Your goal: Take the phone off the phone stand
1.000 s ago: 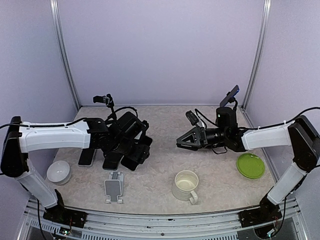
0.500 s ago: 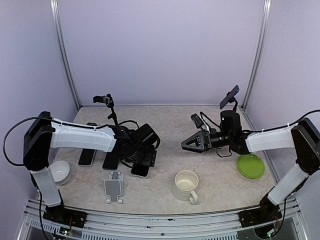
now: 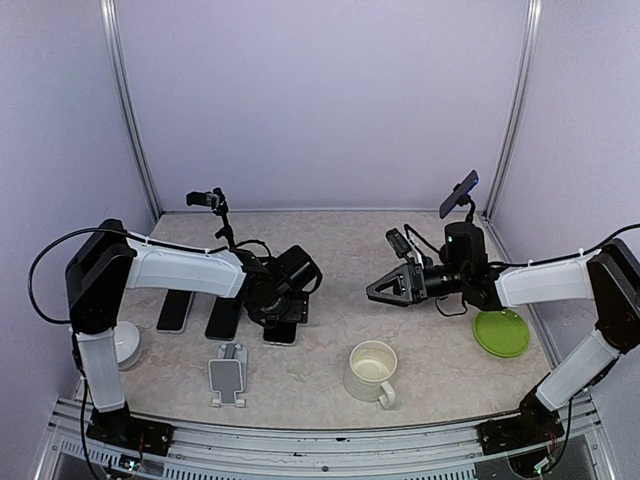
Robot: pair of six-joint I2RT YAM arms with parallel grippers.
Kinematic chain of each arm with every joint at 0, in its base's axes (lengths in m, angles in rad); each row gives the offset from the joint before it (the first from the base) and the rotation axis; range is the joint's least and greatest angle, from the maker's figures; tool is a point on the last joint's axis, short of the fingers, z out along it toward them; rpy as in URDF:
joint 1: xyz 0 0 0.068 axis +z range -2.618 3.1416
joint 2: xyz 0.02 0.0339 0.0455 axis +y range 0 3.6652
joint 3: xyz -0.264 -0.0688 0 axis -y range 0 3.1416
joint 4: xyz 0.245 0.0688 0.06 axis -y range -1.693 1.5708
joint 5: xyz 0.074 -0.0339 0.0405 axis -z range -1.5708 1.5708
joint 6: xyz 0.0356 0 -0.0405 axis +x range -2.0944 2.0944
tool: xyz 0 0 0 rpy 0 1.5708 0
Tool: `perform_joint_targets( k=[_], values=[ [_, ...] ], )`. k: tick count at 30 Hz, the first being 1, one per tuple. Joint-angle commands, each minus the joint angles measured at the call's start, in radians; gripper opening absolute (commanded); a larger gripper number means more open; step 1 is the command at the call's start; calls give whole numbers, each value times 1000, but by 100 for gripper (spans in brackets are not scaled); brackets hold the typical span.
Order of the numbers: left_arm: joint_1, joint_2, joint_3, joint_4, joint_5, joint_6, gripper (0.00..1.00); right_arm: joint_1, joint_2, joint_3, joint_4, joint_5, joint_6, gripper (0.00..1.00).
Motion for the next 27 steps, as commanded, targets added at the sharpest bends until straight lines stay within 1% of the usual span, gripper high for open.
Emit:
perform_joint_targets(
  k=[1,8,18,19,24,27],
  values=[
    [9,26,37,46,-27,-17,36,-10,-30,-16,-16,0,-19,100],
    [9,73,55,85,-15,-27,41,-11,-19,-26,-1,-4,-12,100],
    [21,133,97,32,-72,-45,49,-12,-23,-31,-14,5,-17,100],
    [22,133,96,33,-73,-45,52,-12,-26,-31,-20,8,-20,100],
    [23,127,91,52,-70,-35,81,-11,-36,-30,-30,17,-19,100],
    [32,103,81,75,-72,-11,93,-12,-38,-25,-31,17,-12,100]
  ],
)
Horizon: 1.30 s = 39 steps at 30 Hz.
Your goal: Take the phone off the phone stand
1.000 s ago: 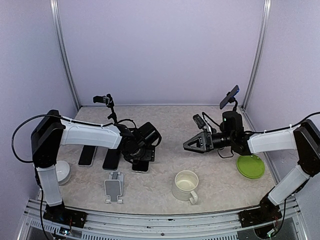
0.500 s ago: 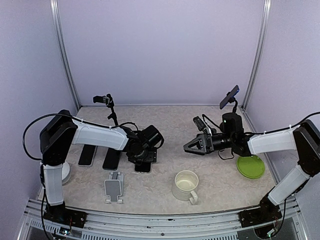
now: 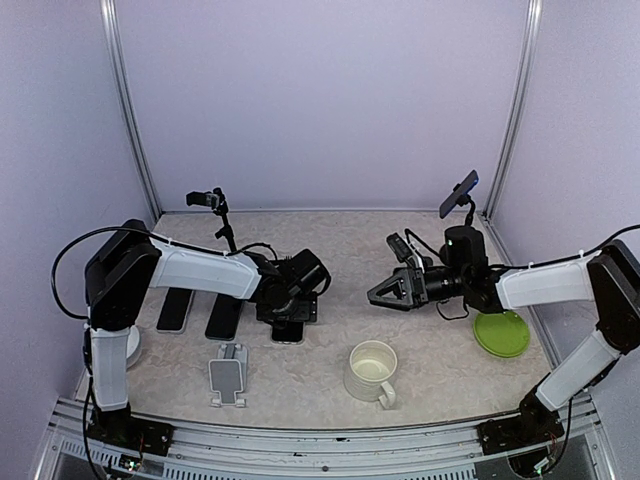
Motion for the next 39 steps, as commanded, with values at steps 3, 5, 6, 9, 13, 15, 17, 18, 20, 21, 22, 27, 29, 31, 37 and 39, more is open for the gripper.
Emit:
perform_joint_targets(
  k=[3,5,6,9,13,15,17,18,20,21,22,27,29,31,37,39],
  values=[
    [26,-47,-4,78,-44,49,99,-11,-38,1,-25,14,-9,100],
    [26,-65,-1,85,-55,67,99,-12,-41,2,-34,19,-11,100],
    [26,-75,-1,87,-58,75,99,-12,-42,2,-36,22,-13,100],
    [20,-122,-11,103,-69,91,99,-12,-48,3,-42,34,-14,100],
    [0,-199,-40,100,-101,101,99,-12,-55,9,-56,52,-23,100],
    [-12,-238,-54,82,-120,97,99,-11,-56,12,-59,56,-27,100],
    [-28,-281,-67,58,-145,86,99,-12,-57,16,-66,59,-32,100],
    [-38,-301,-80,49,-154,83,99,-11,-58,19,-69,61,-35,100],
    [-54,-347,-116,37,-169,58,99,-11,-57,20,-70,64,-37,100],
    [-61,-374,-139,33,-170,45,99,-11,-57,21,-67,64,-35,100],
    [-65,-401,-168,22,-170,30,99,-12,-57,19,-64,62,-32,100],
    [-100,-523,-247,-82,-203,-62,99,-11,-57,4,-37,59,-18,100],
    [-114,-560,-280,-138,-206,-109,99,-10,-54,-3,-22,55,-10,100],
    [-127,-597,-322,-175,-191,-158,99,-10,-49,-10,-6,49,0,100],
    [-151,-693,-459,-264,-131,-263,99,-7,-44,-34,22,50,10,100],
    [-166,-716,-493,-285,-123,-296,99,-8,-44,-39,26,51,10,100]
  ],
)
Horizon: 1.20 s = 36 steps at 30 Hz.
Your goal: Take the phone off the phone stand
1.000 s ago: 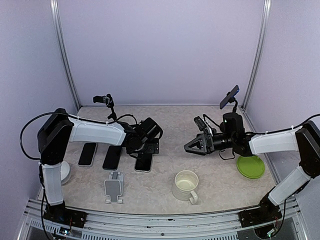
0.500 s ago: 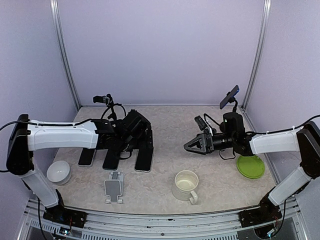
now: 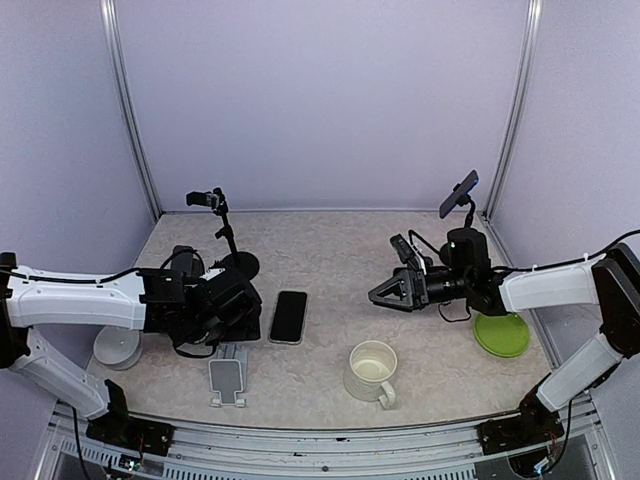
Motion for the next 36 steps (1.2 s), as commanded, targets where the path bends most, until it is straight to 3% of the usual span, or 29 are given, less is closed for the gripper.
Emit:
perform_joint_targets(
  k=[1,7,24,32,36],
  values=[
    [-33,-60,-65,-97,31,-119,99,-7,-13,-20,40,-5,6,100],
    [-66,-77,-141,-104,63,-207,99,-7,-4,-18,41,-10,3,100],
    [-93,-15,-291,80,150,-217,98,-7,11,-16,44,-13,0,100],
    [-121,1,-278,70,99,-222,86,-7,32,-10,50,-18,-2,100],
    [-126,-12,-257,45,70,-221,74,-7,39,-9,56,-20,-2,100]
  ],
)
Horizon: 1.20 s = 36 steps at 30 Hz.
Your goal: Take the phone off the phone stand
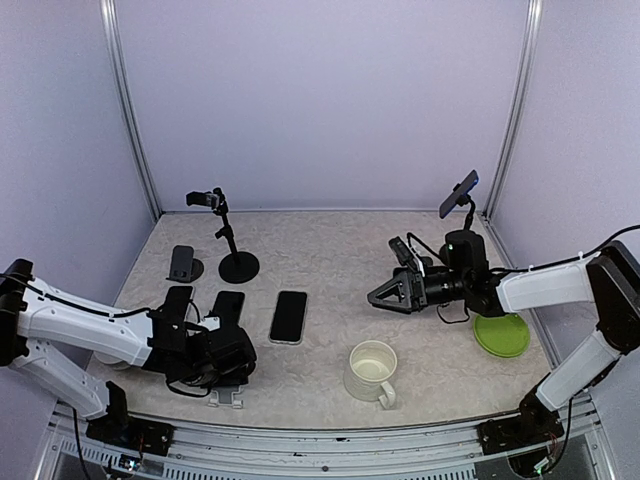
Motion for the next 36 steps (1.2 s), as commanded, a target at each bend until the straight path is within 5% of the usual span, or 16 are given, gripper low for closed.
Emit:
perform_joint_targets(
  k=[1,8,17,36],
  values=[
    [-8,-8,24,-41,-54,1,68,-7,16,1,30,-16,-3,100],
    [-8,3,93,-84,-93,29,54,-7,29,3,34,-21,-6,100],
    [12,47,265,-96,-151,168,53,-7,26,15,16,-10,-23,100],
    [236,272,564,208,-111,546,52,-9,0,35,-54,20,-75,100]
  ],
)
